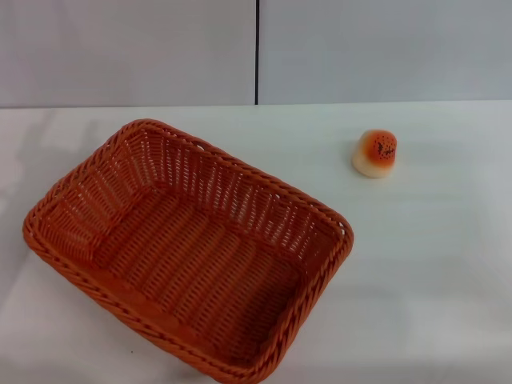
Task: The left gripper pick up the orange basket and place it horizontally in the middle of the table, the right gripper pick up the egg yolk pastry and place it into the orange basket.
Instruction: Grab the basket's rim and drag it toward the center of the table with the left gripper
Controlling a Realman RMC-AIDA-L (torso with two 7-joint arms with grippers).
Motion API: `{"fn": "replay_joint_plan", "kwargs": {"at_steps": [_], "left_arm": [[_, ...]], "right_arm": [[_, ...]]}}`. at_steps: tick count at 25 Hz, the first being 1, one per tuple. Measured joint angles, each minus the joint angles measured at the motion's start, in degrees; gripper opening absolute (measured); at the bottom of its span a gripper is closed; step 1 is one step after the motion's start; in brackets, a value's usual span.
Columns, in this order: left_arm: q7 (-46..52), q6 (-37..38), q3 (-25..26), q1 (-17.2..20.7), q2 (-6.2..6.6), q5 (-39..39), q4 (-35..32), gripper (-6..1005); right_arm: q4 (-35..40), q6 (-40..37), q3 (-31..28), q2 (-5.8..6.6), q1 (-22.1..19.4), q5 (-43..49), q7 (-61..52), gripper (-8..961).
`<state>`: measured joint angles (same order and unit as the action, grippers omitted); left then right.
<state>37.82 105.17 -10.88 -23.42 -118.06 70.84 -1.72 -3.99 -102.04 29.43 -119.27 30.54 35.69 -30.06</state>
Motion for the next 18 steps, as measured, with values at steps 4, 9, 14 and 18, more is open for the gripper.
{"fn": "replay_joint_plan", "kwargs": {"at_steps": [4, 9, 14, 18], "left_arm": [[4.1, -0.3, -0.4, -0.3, 0.03, 0.1, -3.4, 814], [11.5, -3.6, -2.0, -1.3, 0.1, 0.5, -9.7, 814], [26.3, -11.5, -7.9, -2.8, 0.23, 0.6, -20.1, 813], [35.7, -17.4, -16.3, -2.0, 1.3, 1.5, -28.9, 812]], "right_arm": [[1.9, -1.0, 0.3, 0.01, -0.6, 0.0, 0.0, 558], [7.4, 1.6, 0.8, 0.35, -1.8, 0.7, -4.1, 555], [11.7, 3.9, 1.3, 0.58, -4.0, 4.3, -8.8, 552], [12.2, 4.4, 0.9, 0.79, -6.3, 5.1, -10.1, 549]]}}
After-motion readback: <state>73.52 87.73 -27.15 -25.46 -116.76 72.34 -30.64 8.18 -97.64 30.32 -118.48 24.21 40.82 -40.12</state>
